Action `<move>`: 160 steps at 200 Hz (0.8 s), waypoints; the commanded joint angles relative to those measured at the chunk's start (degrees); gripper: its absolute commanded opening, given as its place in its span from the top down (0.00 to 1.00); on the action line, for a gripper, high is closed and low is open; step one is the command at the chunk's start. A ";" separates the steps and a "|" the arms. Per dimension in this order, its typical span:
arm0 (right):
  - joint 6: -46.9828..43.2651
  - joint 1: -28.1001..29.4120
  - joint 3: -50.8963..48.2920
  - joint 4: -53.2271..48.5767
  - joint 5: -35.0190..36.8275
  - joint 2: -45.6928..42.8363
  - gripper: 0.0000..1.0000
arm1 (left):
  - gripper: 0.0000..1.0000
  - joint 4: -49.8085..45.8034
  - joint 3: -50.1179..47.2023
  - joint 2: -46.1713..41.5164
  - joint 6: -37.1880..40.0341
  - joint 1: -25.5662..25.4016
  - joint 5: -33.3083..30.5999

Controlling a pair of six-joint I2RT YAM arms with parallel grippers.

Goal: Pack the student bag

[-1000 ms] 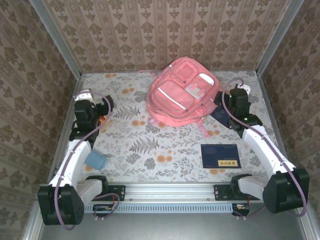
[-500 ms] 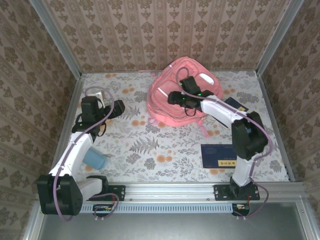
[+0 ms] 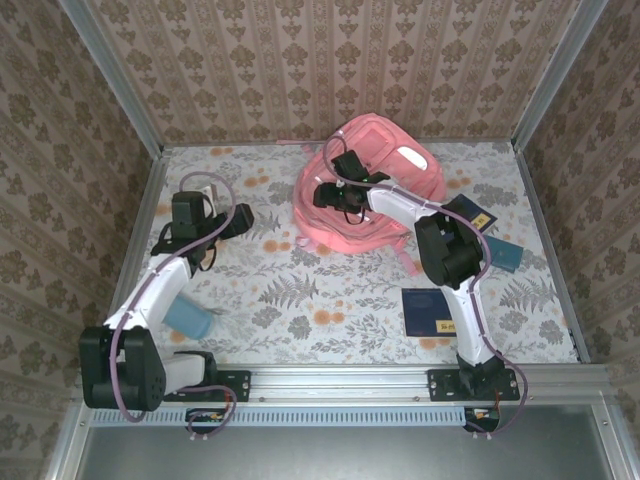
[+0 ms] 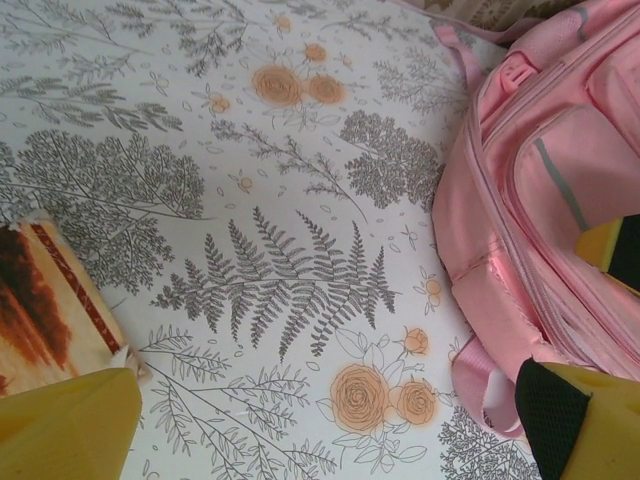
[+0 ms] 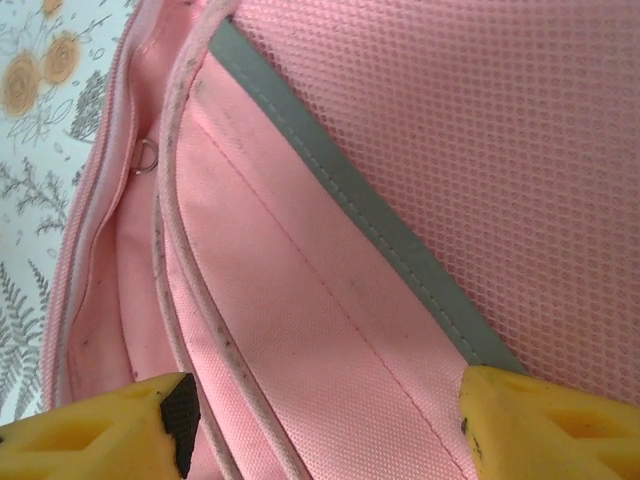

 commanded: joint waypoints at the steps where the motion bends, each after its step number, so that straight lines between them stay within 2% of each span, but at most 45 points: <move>1: -4.66 3.92 -2.82 -5.69 -8.09 0.57 0.29 | 0.02 0.10 2.59 1.39 -2.80 -0.93 1.36; 26: -10.37 7.86 -10.58 -7.27 -11.27 -3.52 0.30 | 0.03 -1.63 4.33 3.57 -4.70 -1.82 2.06; 46: -13.35 10.98 -19.36 -4.02 -12.54 -9.16 0.30 | 0.04 -1.89 5.96 5.20 -4.93 -2.89 3.28; 82: -9.88 11.44 -27.18 -0.23 -12.19 -20.02 0.33 | 0.11 -1.91 8.83 8.70 -5.34 -5.17 6.59; 123: 0.13 6.72 -31.12 3.97 -6.25 -32.36 0.32 | 0.34 -1.19 11.80 12.54 -6.45 -9.27 9.38; 160: 10.13 -1.08 -37.62 4.28 -1.27 -35.62 0.33 | 0.52 0.10 15.66 19.80 -9.12 -13.19 14.54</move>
